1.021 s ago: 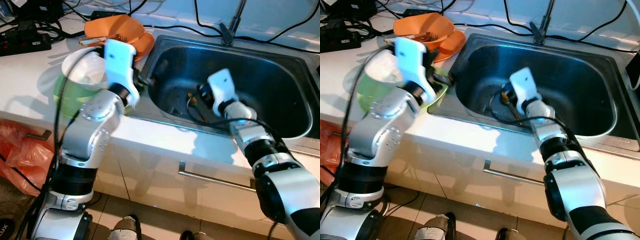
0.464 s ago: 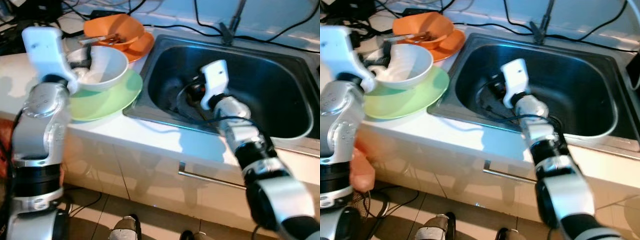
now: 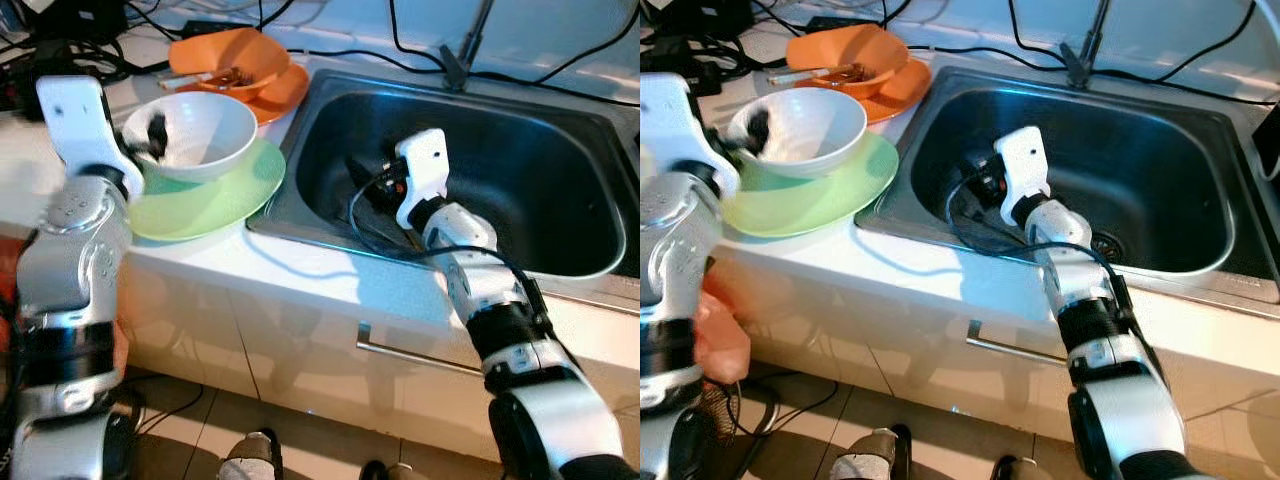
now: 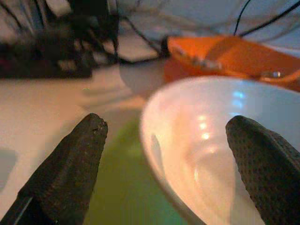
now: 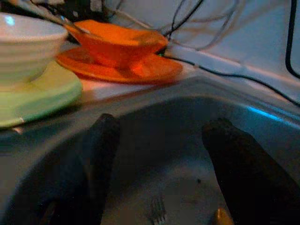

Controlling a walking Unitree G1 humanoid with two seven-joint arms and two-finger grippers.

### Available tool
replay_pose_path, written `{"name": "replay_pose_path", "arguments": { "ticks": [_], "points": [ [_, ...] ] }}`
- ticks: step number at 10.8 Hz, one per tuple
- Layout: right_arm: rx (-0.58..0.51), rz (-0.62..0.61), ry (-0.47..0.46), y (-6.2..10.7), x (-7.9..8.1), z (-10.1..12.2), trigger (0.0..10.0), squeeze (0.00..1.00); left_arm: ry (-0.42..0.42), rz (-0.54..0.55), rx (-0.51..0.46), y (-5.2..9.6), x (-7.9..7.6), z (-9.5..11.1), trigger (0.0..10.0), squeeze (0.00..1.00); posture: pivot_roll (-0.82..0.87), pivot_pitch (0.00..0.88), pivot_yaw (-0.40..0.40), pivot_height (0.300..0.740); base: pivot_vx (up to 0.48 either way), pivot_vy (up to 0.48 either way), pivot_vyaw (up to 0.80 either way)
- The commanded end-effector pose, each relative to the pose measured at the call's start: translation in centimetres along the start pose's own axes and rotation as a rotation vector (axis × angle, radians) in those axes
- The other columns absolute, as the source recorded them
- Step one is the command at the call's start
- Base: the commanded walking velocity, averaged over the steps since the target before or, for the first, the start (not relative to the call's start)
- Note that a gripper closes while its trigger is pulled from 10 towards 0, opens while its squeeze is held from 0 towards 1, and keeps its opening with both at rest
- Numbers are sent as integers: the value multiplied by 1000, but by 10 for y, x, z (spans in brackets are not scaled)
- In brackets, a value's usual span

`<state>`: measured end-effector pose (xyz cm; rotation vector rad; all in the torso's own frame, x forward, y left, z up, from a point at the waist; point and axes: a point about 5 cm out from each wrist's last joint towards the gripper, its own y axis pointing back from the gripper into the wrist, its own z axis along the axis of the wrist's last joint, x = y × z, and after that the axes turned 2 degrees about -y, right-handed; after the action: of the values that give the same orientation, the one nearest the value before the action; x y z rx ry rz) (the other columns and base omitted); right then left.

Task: Kitchen organization

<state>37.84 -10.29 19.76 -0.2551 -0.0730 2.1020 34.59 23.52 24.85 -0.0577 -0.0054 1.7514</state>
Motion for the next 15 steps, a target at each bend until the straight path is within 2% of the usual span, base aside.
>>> {"name": "replay_pose_path", "arguments": {
  "ticks": [1,3,4,5,6,8,10,11,12,13,15],
  "points": [
    [-18,24,5,0,3,6,10000,0,49,8,38,-3,0,-1,10000,0,223,119,-8,740,0,0,0],
    [-45,138,15,2,16,19,10000,0,147,-13,114,-11,-4,-7,10000,0,217,118,-1,740,0,0,0],
    [-45,249,30,11,27,24,10000,0,202,-20,141,-14,-6,-7,10000,0,213,119,2,740,0,0,0],
    [-33,322,40,18,33,24,10000,0,242,-25,155,-15,-7,-6,10000,0,212,121,2,740,0,0,0],
    [-5,420,58,31,38,22,10000,0,318,-26,179,-18,-7,-4,10000,0,210,126,4,740,0,0,0],
    [27,456,57,41,37,22,10000,0,413,-25,214,-20,-3,-2,10000,0,209,130,8,740,0,0,0],
    [37,448,55,42,36,24,10000,0,471,-39,280,-23,4,-3,10000,0,211,132,11,740,0,0,0],
    [34,448,54,41,37,26,10000,0,496,-54,294,-23,4,-2,7216,0,214,133,11,740,0,0,0],
    [32,454,53,40,41,27,10000,0,503,-67,293,-23,4,1,2745,0,216,133,13,740,0,0,0],
    [34,458,53,40,42,26,10000,0,516,-71,299,-23,4,1,0,0,216,133,13,740,0,0,0],
    [44,460,59,41,44,25,10000,0,575,-78,322,-24,3,0,0,0,214,133,14,740,0,0,0]
  ]
}}
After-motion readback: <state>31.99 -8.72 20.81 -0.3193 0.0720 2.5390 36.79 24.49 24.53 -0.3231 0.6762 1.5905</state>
